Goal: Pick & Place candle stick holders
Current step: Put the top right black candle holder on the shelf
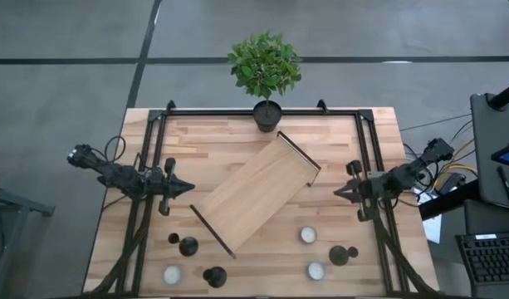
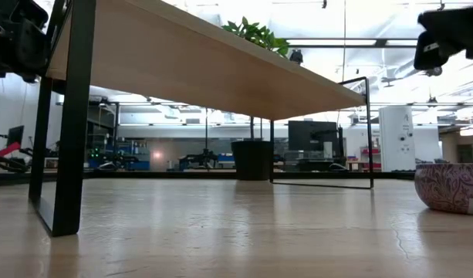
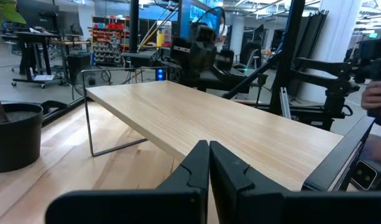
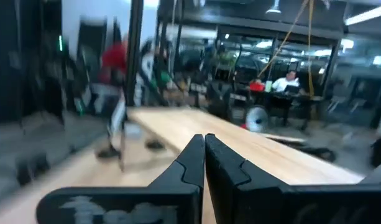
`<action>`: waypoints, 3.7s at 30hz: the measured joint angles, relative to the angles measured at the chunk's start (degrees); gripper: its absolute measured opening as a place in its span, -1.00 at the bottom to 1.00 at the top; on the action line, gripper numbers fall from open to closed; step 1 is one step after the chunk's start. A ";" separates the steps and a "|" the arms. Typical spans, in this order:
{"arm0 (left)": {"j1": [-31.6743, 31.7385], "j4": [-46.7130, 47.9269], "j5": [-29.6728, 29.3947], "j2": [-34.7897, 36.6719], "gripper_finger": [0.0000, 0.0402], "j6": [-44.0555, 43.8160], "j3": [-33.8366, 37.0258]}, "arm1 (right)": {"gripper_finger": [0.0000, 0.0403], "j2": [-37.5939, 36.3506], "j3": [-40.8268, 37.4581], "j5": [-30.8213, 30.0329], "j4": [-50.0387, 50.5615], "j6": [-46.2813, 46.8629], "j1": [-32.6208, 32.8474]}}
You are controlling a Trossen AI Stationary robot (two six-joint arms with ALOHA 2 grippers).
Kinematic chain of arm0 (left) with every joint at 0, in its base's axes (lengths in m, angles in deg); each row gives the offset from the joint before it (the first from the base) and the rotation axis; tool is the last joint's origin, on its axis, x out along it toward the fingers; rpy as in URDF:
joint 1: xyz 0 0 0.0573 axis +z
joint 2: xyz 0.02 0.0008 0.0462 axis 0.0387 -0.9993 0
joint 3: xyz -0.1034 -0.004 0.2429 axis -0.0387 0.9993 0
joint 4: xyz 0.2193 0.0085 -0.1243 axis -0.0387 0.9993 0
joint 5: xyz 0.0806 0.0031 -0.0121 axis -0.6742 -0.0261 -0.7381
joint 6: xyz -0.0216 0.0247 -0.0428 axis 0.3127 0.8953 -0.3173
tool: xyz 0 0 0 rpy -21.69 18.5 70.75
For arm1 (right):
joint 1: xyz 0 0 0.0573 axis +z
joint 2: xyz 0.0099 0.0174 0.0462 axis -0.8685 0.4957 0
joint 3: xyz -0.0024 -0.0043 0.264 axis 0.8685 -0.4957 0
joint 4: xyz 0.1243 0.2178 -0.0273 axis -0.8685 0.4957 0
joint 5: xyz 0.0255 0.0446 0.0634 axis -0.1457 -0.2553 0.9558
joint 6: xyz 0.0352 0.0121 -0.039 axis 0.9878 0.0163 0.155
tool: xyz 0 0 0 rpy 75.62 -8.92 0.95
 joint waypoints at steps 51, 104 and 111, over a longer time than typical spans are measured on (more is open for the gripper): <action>0.00 -0.11 0.02 -0.01 -0.95 0.00 -0.01 | 0.27 78.70 82.80 7.57 80.57 89.10 17.24; 0.00 -0.37 0.02 -0.01 -0.95 0.00 0.02 | 0.09 110.42 89.70 -2.69 98.88 118.80 35.78; 0.00 -0.39 0.00 0.00 -0.95 -0.02 0.02 | 0.09 112.63 89.70 -1.50 100.67 119.44 35.78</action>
